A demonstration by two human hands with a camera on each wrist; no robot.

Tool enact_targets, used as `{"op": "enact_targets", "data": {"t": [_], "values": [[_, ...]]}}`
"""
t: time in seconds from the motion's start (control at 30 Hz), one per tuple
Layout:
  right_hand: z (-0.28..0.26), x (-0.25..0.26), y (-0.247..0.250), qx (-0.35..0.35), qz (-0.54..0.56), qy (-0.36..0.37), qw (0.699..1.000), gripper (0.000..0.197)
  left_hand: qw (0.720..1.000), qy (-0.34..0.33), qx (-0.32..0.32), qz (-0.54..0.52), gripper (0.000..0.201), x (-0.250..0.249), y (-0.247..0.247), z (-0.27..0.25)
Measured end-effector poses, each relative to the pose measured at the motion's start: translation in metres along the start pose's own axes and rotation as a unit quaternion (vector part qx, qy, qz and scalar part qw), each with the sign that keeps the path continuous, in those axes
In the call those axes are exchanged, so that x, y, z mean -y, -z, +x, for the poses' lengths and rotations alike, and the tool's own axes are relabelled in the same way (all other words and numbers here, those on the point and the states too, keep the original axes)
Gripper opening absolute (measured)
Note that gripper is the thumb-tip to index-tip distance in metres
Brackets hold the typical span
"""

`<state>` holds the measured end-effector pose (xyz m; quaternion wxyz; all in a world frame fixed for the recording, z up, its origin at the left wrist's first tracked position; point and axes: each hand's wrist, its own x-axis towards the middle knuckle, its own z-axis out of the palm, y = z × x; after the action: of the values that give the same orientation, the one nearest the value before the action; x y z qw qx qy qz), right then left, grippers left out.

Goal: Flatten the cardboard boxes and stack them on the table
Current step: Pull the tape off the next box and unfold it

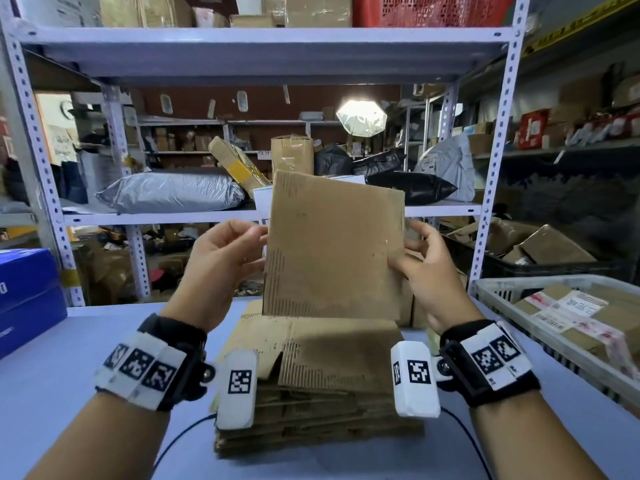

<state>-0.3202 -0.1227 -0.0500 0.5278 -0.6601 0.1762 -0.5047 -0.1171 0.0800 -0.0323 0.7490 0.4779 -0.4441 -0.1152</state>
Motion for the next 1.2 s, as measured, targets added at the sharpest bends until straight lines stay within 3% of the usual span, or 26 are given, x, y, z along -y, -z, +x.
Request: {"op": "enact_targets", "data": {"t": [0.07,0.13,0.27,0.33,0.4,0.47,0.5,0.57,0.63,0.7,0.8,0.93,1.07,1.13,1.2], "values": [[-0.012,0.000,0.005,0.030,-0.017,0.026,0.999,0.093,0.998,-0.024,-0.046,-0.020,0.025,0.006,0.000,-0.014],[-0.026,0.000,0.009,0.050,-0.020,0.056,0.997,0.105,0.996,-0.055,-0.069,-0.027,0.040,0.011,-0.001,-0.030],[-0.053,0.001,0.005,0.061,0.058,0.046,0.995,0.072,0.990,-0.110,-0.090,-0.004,0.042,0.016,-0.002,-0.052],[-0.059,0.002,0.006,0.060,0.169,-0.006,0.984,0.051,0.992,-0.067,-0.097,0.043,0.045,0.017,0.001,-0.055],[-0.061,0.000,0.009,0.049,0.247,-0.041,0.967,0.038,0.989,0.028,-0.103,0.104,0.085,0.019,0.004,-0.054],[-0.061,-0.002,0.008,0.030,0.255,-0.056,0.965,0.047,0.984,0.113,-0.087,0.107,0.118,0.022,0.004,-0.054],[-0.060,-0.004,0.006,0.015,0.238,-0.061,0.969,0.050,0.984,0.137,-0.063,0.100,0.119,0.022,0.004,-0.055],[-0.057,-0.009,0.005,-0.012,0.200,-0.067,0.977,0.044,0.986,0.144,-0.015,0.081,0.098,0.024,0.003,-0.058],[-0.054,-0.015,0.006,-0.025,0.169,-0.076,0.982,0.037,0.992,0.121,-0.014,0.035,0.068,0.023,0.003,-0.061],[-0.052,-0.021,0.009,-0.032,0.128,-0.082,0.988,0.035,0.993,0.111,-0.025,-0.041,0.051,0.020,0.005,-0.063],[-0.052,-0.025,0.012,-0.044,0.032,-0.058,0.997,0.031,0.988,0.104,-0.045,-0.102,0.043,0.017,0.008,-0.065],[-0.055,-0.023,0.005,-0.034,-0.115,0.000,0.993,0.015,0.996,0.056,-0.068,-0.018,0.042,0.020,0.000,-0.067],[-0.070,-0.009,-0.017,0.031,-0.087,0.016,0.996,0.062,0.994,0.056,-0.096,0.019,0.025,0.027,-0.009,-0.068],[-0.075,-0.007,-0.025,0.056,-0.137,0.030,0.989,0.057,0.994,0.062,-0.094,0.015,0.023,0.028,-0.012,-0.068],[-0.077,-0.010,-0.030,0.019,-0.214,0.038,0.976,0.052,0.994,0.069,-0.084,0.005,0.023,0.028,-0.016,-0.069]]}}
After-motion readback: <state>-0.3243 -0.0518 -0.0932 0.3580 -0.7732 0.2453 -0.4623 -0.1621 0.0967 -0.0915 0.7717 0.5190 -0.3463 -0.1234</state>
